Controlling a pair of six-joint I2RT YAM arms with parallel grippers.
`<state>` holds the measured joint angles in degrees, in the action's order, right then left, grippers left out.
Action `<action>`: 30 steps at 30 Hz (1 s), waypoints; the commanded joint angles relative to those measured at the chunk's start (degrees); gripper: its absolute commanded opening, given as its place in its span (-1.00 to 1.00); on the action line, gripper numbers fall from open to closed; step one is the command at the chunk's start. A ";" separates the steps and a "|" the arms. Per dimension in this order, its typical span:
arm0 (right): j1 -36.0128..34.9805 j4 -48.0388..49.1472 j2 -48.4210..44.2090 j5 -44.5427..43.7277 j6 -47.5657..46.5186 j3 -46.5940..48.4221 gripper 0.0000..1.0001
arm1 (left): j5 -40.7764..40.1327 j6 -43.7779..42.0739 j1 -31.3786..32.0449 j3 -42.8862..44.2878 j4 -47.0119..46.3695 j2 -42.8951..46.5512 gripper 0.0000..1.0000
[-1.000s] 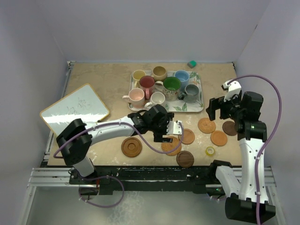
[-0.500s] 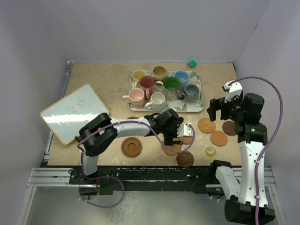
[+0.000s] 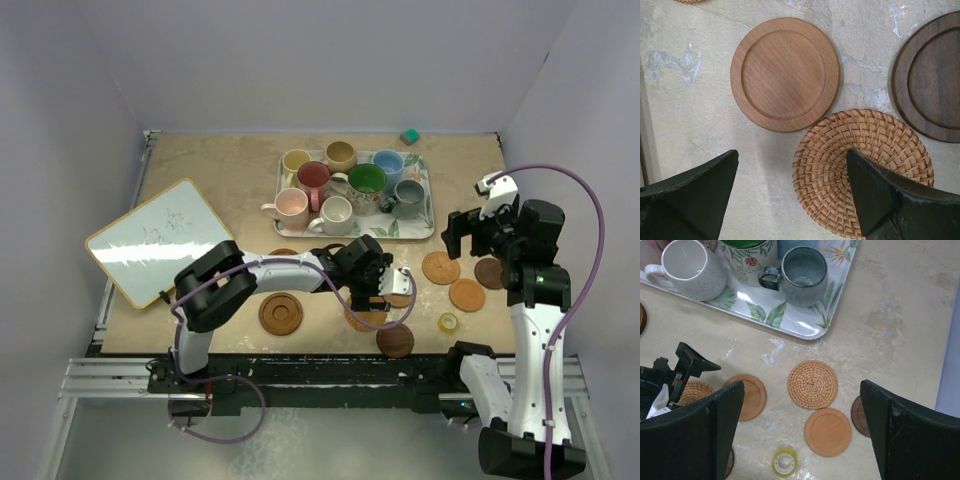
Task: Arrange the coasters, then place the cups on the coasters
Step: Move the coaster to the center of the board.
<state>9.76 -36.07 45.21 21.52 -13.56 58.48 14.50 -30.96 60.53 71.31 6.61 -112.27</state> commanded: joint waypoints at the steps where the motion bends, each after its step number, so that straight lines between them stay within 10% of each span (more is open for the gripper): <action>1: 0.00 1.71 -0.95 0.28 -0.50 0.05 1.00 | -5.18 -4.29 -0.44 -3.17 -0.24 2.56 0.69; 30: 0.00 1.32 -0.44 1.24 -1.20 0.06 1.00 | -17.58 -16.27 -12.06 -12.53 -7.21 7.77 0.62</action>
<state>9.76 -36.10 45.23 22.00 -14.09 58.48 1.04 -43.75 49.87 60.20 -1.63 -104.99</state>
